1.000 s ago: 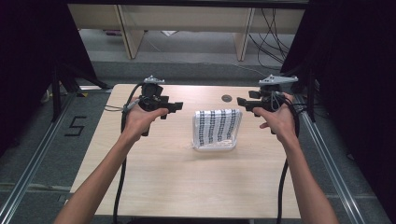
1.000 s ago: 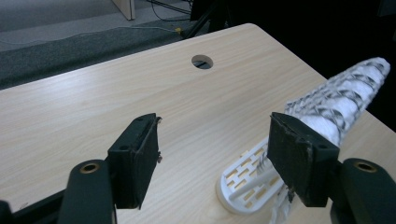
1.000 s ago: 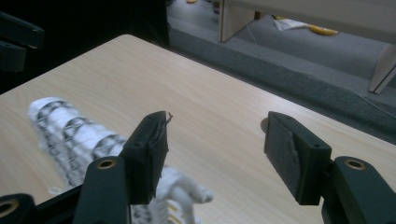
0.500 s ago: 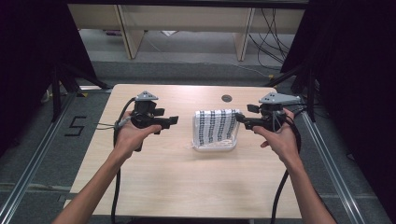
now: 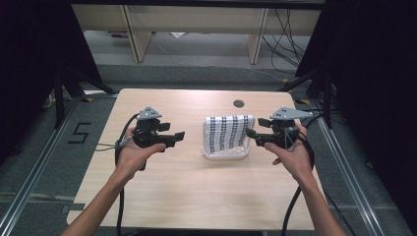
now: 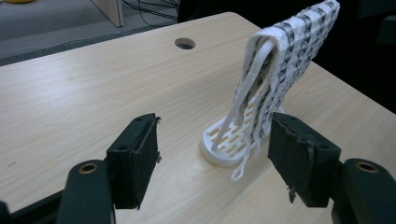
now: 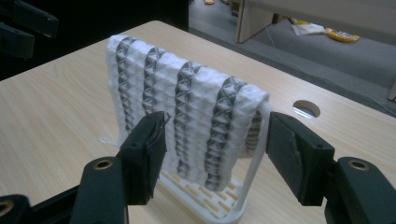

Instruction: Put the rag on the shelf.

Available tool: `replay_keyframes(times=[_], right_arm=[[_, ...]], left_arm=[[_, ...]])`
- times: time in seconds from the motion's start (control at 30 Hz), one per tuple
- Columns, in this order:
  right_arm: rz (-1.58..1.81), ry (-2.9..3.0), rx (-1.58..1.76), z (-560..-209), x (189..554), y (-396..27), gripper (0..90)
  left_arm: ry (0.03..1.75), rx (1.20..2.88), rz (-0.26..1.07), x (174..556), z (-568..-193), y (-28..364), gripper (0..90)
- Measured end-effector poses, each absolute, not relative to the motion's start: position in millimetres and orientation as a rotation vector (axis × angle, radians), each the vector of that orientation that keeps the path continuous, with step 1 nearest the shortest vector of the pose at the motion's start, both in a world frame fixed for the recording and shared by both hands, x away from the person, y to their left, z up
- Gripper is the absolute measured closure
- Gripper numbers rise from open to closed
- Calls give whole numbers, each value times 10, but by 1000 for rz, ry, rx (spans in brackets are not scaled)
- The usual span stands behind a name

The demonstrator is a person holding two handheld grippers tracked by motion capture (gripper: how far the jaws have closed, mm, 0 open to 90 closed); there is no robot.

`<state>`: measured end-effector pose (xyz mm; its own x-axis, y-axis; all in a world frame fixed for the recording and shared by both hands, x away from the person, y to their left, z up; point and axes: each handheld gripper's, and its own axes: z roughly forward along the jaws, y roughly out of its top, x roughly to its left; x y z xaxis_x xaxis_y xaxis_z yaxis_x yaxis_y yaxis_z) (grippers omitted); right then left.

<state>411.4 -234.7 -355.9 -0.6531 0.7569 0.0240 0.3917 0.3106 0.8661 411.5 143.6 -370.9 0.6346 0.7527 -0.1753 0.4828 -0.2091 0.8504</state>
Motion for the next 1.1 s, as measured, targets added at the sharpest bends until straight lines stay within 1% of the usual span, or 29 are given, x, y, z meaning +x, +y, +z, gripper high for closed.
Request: replay_keyframes(times=[0.4, 0.7, 1.1], right_arm=[[1307, 2196, 1014, -3644, 3996, -2344, 379], [1289, 2216, 1012, -3728, 3887, -2351, 376], [1287, 2257, 994, -3872, 3739, -2278, 374]], left_arm=[[977, 1872, 335, 3968, -3820, 1493, 285], [967, 1903, 331, 3867, -3905, 1548, 282], [969, 1887, 343, 3737, -4048, 1597, 282]])
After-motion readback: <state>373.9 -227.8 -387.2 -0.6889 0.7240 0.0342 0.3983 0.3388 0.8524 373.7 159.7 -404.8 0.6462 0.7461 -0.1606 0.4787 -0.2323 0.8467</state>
